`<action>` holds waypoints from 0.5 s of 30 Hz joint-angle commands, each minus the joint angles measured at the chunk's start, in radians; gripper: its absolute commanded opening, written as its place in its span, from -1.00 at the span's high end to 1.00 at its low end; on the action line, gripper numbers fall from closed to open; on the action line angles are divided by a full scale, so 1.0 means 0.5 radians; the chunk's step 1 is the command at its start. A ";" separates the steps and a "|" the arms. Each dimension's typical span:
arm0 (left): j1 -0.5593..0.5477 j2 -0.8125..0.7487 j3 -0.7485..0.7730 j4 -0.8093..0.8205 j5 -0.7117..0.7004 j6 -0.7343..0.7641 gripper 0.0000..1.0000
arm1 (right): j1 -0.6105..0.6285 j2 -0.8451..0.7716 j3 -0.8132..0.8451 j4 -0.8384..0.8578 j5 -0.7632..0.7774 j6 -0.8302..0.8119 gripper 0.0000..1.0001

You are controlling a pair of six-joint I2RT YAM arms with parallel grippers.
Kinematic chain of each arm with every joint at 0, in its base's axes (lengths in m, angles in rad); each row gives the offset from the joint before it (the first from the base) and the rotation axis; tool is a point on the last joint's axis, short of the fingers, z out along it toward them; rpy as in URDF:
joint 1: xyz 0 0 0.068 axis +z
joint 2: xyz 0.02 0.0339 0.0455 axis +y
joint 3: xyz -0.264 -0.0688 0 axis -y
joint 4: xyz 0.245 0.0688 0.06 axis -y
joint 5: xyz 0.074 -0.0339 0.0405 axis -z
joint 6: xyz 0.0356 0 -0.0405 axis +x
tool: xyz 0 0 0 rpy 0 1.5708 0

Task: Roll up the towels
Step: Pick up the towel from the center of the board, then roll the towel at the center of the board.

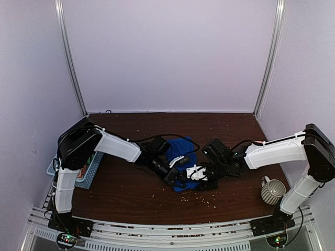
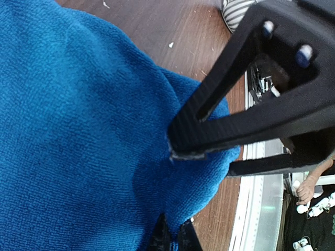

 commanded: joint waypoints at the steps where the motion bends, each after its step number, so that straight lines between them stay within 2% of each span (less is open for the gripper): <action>1: 0.030 -0.006 -0.027 0.086 0.031 -0.001 1.00 | 0.009 0.019 -0.038 0.066 0.044 -0.020 0.13; 4: 0.038 -0.012 -0.041 0.124 0.033 -0.009 1.00 | 0.008 0.036 -0.036 0.052 0.037 -0.022 0.31; 9: 0.038 -0.097 -0.122 0.197 -0.035 0.060 0.93 | -0.004 0.120 0.048 -0.096 -0.070 -0.021 0.81; 12: 0.034 -0.450 -0.488 0.600 -0.279 0.145 0.48 | -0.036 0.156 0.133 -0.260 -0.201 -0.021 0.91; 15: 0.022 -0.736 -0.923 1.104 -0.531 0.174 0.26 | -0.066 0.165 0.188 -0.363 -0.335 -0.006 0.94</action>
